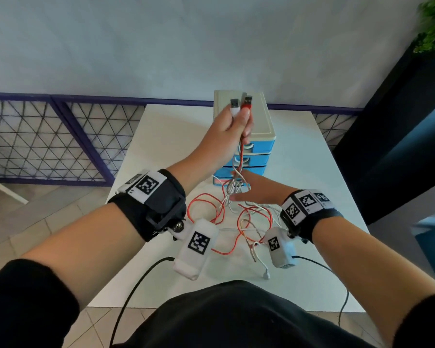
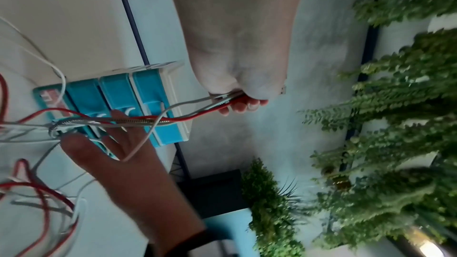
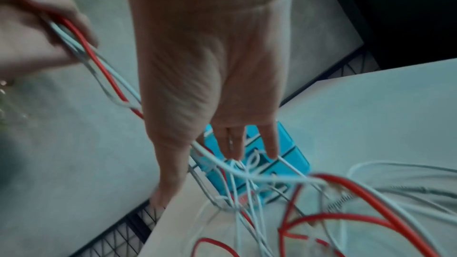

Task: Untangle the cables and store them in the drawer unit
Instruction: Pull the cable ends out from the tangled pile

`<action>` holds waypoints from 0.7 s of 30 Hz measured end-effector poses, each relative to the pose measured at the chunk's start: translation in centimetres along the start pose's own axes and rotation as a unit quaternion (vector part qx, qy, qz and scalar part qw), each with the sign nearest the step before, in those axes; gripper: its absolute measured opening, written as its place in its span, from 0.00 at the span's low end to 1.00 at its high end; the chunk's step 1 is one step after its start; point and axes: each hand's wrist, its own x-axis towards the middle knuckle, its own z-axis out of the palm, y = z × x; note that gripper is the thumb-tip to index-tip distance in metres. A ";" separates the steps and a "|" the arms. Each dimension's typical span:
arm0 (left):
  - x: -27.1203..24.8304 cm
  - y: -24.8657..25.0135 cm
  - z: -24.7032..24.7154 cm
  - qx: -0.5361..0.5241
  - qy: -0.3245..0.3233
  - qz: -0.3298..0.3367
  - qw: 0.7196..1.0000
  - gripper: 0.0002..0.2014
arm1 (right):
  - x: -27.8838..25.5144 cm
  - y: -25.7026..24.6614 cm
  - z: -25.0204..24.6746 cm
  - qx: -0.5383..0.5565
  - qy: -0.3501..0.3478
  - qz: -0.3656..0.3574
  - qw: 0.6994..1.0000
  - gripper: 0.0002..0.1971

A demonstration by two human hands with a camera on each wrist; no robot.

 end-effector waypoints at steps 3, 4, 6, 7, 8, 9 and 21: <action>-0.6 -1.3 0.9 0.031 -0.012 -0.017 0.999 0.12 | -0.8 -0.9 -1.7 -0.198 -0.060 0.104 0.973 0.37; -0.6 -1.7 1.2 0.034 -0.014 -0.022 0.999 0.11 | -1.3 -1.3 -2.3 -0.268 -0.080 0.127 0.952 0.26; -0.5 -2.2 1.3 0.041 -0.011 -0.033 0.999 0.10 | -2.2 -2.2 -2.6 -0.338 -0.150 0.126 0.921 0.10; -0.4 -2.3 1.4 0.044 -0.008 -0.036 0.998 0.10 | -2.7 -2.5 -2.5 -0.348 -0.181 0.123 0.912 0.08; -0.2 -2.5 1.4 0.049 -0.008 -0.039 0.998 0.10 | -2.9 -2.7 -2.0 -0.346 -0.206 0.114 0.908 0.05; 0.1 -2.5 1.5 0.057 -0.007 -0.042 0.997 0.10 | -3.1 -2.8 -1.3 -0.337 -0.223 0.098 0.909 0.07; 0.2 -2.7 2.1 0.062 -0.009 -0.054 0.997 0.11 | -4.9 0.7 3.2 -0.378 -0.248 0.031 0.891 0.15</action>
